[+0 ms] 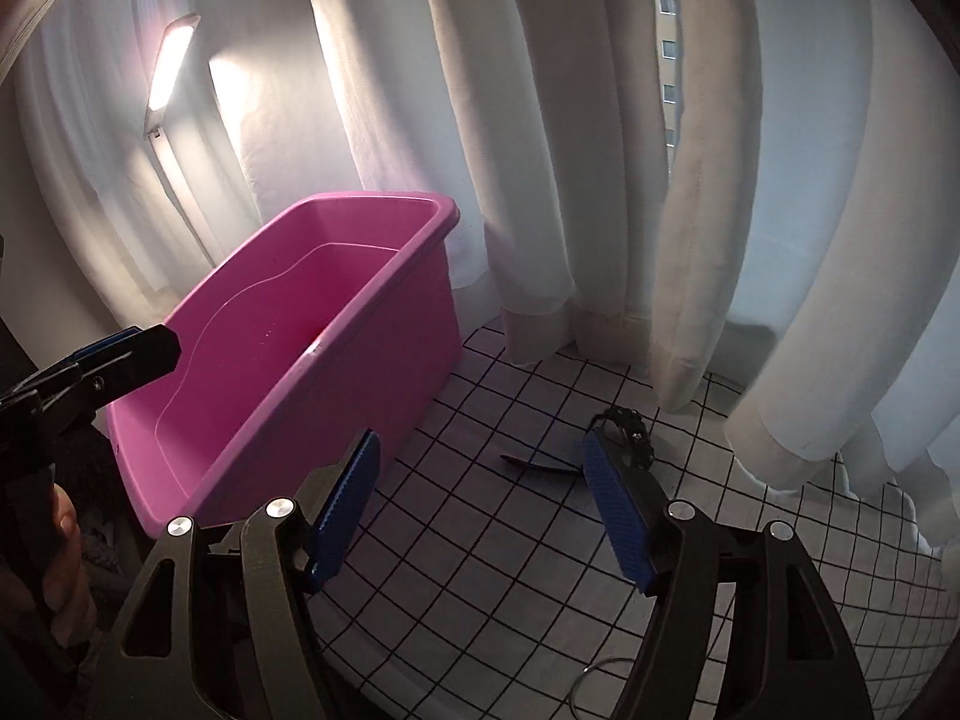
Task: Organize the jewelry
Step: 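Move the right tool to the silver bangle while the left tool approaches the black watch, then grasp the silver bangle with the right tool while the left tool grasps the black watch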
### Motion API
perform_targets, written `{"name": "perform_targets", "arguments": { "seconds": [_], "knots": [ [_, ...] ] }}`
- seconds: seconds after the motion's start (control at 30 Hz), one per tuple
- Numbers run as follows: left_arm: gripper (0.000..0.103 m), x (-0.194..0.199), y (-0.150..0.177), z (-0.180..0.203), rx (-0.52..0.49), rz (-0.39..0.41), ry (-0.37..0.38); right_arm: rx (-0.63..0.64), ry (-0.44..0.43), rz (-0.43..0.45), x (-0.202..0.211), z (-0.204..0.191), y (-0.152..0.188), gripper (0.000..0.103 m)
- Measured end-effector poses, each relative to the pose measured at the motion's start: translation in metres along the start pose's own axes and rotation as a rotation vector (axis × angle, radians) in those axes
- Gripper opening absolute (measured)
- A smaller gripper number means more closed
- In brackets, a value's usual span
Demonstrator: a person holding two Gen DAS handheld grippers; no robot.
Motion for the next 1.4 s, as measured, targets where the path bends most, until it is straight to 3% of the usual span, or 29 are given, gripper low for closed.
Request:
{"name": "perform_targets", "arguments": {
  "seconds": [0.13,0.3,0.43,0.53,0.63,0.77,0.93,1.03,1.1,1.4],
  "knots": [
    [0.097,-0.023,0.021,0.037,-0.004,-0.058,0.052,-0.089,0.086,-0.065,0.005,0.067,0.063,0.067],
    [0.097,-0.051,0.043,0.071,-0.021,-0.109,0.064,-0.146,0.16,-0.131,0.004,0.109,0.135,0.067],
    [0.097,-0.074,0.055,0.088,-0.05,-0.133,0.043,-0.176,0.214,-0.213,-0.018,0.122,0.181,0.067],
    [0.097,-0.087,0.057,0.096,-0.135,-0.117,-0.036,-0.168,0.255,-0.262,-0.038,0.127,0.205,0.067],
    [0.097,-0.099,0.06,0.109,-0.127,-0.145,0.008,-0.16,0.243,-0.275,-0.051,0.123,0.216,0.067],
    [0.097,-0.12,0.059,0.122,-0.151,-0.149,-0.004,-0.176,0.219,-0.293,-0.064,0.123,0.223,0.067],
    [0.097,-0.155,0.065,0.124,-0.163,-0.172,-0.019,-0.157,0.233,-0.266,-0.073,0.122,0.22,0.079],
    [0.097,-0.176,0.072,0.124,-0.165,-0.193,-0.033,-0.084,0.289,-0.237,-0.08,0.121,0.218,0.087],
    [0.097,-0.188,0.077,0.125,-0.171,-0.21,-0.041,-0.123,0.278,-0.225,-0.082,0.126,0.218,0.09],
    [0.097,-0.235,0.088,0.146,-0.181,-0.27,-0.02,-0.114,0.286,-0.21,-0.083,0.128,0.218,0.093]
  ]
}}
Point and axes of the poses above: each gripper's, at about its wrist camera, not at the fingertips, and x roughly against the way its jaws point, z to its right, y to its underside, the point moved 10 cm from there along -x, roughly the way its jaws point, and after that the axes turned 6 degrees about -x, right-handed, at the moved point
